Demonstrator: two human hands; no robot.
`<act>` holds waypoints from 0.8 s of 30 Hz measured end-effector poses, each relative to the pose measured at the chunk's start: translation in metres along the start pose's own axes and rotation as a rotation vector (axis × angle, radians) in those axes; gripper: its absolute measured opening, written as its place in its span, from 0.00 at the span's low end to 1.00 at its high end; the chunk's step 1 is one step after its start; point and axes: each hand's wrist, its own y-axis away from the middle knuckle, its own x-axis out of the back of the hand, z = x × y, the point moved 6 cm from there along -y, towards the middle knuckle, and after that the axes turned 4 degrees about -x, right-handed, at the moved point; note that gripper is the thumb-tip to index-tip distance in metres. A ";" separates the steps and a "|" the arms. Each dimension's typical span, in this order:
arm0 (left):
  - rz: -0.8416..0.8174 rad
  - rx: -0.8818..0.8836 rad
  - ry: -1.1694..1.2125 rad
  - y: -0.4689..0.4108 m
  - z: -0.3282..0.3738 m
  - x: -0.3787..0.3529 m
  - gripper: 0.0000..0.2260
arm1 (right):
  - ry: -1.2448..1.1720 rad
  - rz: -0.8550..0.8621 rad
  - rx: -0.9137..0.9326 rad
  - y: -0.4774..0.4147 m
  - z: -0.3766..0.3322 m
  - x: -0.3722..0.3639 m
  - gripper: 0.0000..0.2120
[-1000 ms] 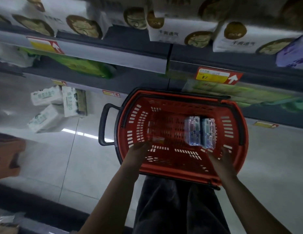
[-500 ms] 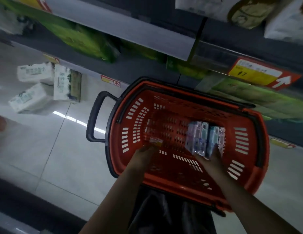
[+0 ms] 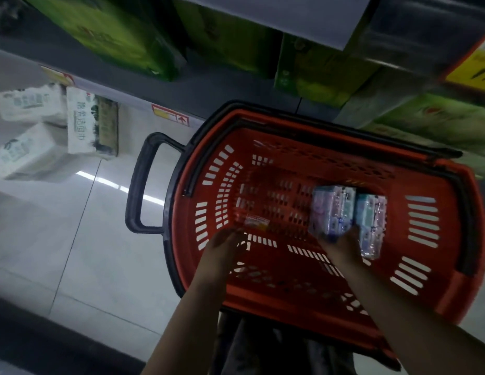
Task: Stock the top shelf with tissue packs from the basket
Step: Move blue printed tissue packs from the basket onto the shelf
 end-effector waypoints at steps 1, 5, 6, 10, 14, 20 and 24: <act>-0.005 -0.008 -0.005 -0.002 -0.001 0.001 0.10 | 0.010 0.010 -0.017 -0.005 0.001 -0.002 0.45; -0.016 -0.022 -0.009 -0.009 -0.004 0.001 0.08 | 0.010 0.058 -0.063 -0.014 -0.010 -0.002 0.39; -0.014 -0.023 -0.012 -0.010 -0.003 0.001 0.09 | 0.026 0.079 -0.058 -0.016 -0.013 0.000 0.37; -0.028 -0.027 -0.003 -0.011 -0.002 0.003 0.06 | 0.049 0.089 -0.033 -0.014 -0.016 0.011 0.31; -0.068 -0.049 -0.046 -0.002 0.007 -0.001 0.08 | -0.031 0.075 -0.016 -0.004 -0.011 0.027 0.22; -0.062 -0.014 -0.002 0.007 0.019 -0.013 0.08 | -0.401 -0.102 0.043 0.024 -0.010 0.039 0.10; -0.062 -0.032 0.000 0.013 0.021 -0.021 0.03 | -0.579 -0.223 0.081 0.051 -0.019 0.050 0.07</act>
